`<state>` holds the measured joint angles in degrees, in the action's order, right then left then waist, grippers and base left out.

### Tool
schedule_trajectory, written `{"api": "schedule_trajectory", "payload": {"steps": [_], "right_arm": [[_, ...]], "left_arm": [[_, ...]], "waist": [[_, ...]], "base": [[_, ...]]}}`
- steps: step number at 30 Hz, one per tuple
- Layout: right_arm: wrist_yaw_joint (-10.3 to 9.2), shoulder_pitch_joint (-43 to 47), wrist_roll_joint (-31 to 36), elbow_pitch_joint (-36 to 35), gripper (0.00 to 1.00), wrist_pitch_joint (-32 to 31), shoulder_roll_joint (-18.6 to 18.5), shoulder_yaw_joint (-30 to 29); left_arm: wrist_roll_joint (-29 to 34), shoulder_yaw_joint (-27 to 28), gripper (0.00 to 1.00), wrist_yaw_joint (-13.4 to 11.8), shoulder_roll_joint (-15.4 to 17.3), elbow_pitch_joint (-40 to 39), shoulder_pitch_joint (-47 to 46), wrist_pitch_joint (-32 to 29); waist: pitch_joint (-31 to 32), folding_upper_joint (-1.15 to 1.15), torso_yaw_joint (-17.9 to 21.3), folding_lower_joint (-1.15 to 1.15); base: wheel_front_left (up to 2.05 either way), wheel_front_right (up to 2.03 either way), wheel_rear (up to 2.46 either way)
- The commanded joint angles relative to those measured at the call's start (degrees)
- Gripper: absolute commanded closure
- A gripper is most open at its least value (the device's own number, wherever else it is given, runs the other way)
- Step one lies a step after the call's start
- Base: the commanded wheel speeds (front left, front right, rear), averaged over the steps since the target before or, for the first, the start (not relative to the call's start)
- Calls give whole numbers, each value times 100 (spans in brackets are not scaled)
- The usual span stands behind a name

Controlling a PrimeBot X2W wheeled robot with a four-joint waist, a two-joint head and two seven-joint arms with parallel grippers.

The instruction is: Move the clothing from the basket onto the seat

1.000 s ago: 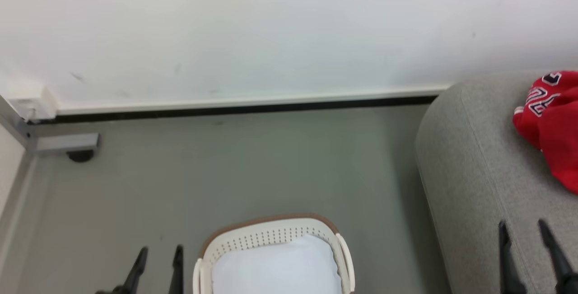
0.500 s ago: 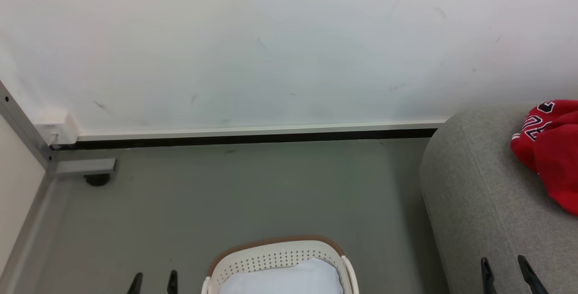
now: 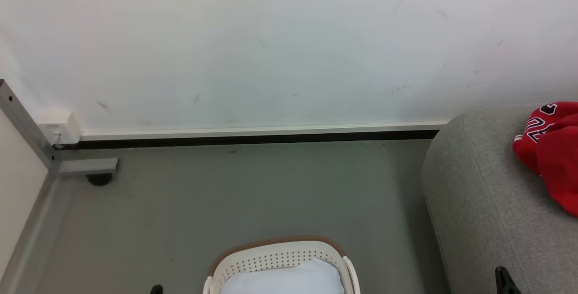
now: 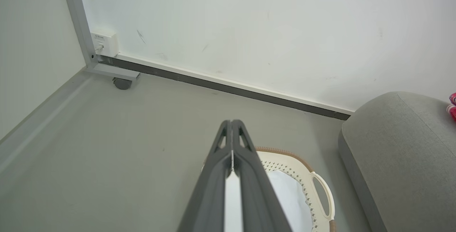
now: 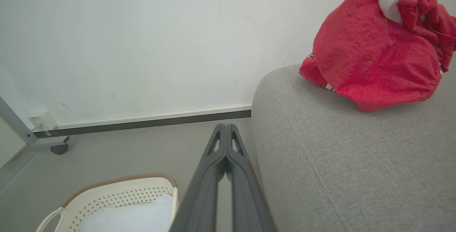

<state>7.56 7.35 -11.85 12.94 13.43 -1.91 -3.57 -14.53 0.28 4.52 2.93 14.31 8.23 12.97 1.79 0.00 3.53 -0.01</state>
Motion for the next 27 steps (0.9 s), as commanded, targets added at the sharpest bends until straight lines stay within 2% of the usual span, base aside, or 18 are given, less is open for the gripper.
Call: {"api": "schedule_trajectory", "payload": {"steps": [1, 27], "right_arm": [[-1, -139, -319, -77, 100, -56, -42, -22], [-4, -568, -2883, -20, 100, -694, -77, -110]], "left_arm": [[-296, 57, 100, 15, 36, -80, -160, -54], [-2778, 232, 100, 113, 27, -88, -588, -665]], "waist": [[-3, 0, -5, 1], [-45, 0, -82, 1]], "base": [[0, 0, 0], [0, 0, 0]]}}
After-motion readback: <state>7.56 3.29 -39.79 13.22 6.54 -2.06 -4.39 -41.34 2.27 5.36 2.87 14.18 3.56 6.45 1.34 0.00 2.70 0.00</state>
